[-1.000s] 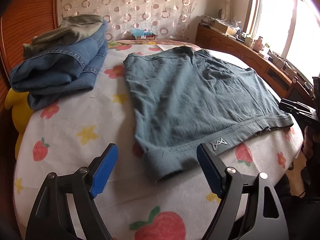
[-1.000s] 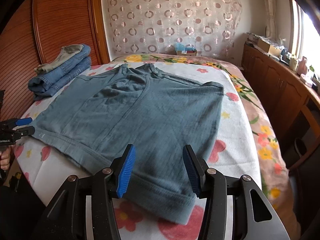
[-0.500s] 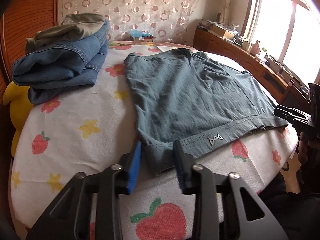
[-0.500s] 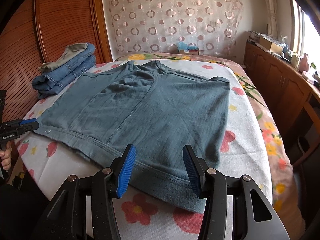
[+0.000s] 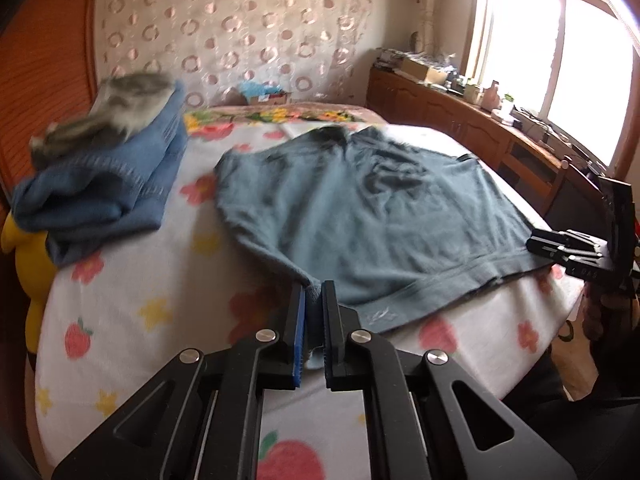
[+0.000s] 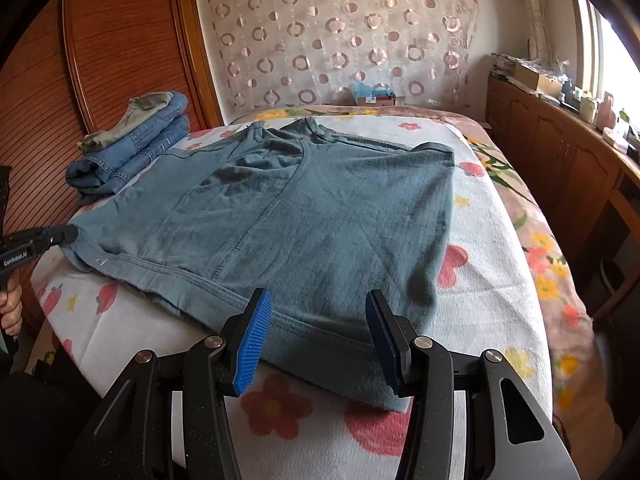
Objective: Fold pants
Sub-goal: 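Grasp the leg hem with the left gripper and lift it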
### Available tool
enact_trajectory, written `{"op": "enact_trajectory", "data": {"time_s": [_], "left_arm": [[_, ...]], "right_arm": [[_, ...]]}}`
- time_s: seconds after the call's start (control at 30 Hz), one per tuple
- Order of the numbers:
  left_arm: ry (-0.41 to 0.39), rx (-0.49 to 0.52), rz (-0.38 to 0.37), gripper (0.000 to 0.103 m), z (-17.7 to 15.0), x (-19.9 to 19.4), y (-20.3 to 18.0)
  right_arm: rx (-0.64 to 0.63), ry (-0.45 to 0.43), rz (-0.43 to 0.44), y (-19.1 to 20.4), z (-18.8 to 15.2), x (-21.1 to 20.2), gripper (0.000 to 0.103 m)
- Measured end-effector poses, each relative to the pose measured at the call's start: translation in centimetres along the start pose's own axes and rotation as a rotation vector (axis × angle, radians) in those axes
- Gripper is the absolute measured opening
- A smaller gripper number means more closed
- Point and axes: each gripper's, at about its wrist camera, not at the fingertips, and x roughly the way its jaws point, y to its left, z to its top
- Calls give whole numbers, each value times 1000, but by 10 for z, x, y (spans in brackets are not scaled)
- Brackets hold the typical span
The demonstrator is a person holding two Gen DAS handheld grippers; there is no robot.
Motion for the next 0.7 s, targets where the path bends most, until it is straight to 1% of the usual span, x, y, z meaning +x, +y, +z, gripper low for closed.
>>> {"op": "enact_trajectory", "data": {"time_s": [0.27, 0.43, 0.7], "left_arm": [[-29, 92, -57, 8, 33, 3, -43], [-27, 149, -111, 8, 54, 15, -78], [-22, 237, -185, 8, 76, 27, -133]], "right_arm": [[16, -9, 2, -5, -4, -2, 51], [27, -21, 1, -8, -7, -6, 51], [45, -40, -14, -18, -13, -13, 51]]}}
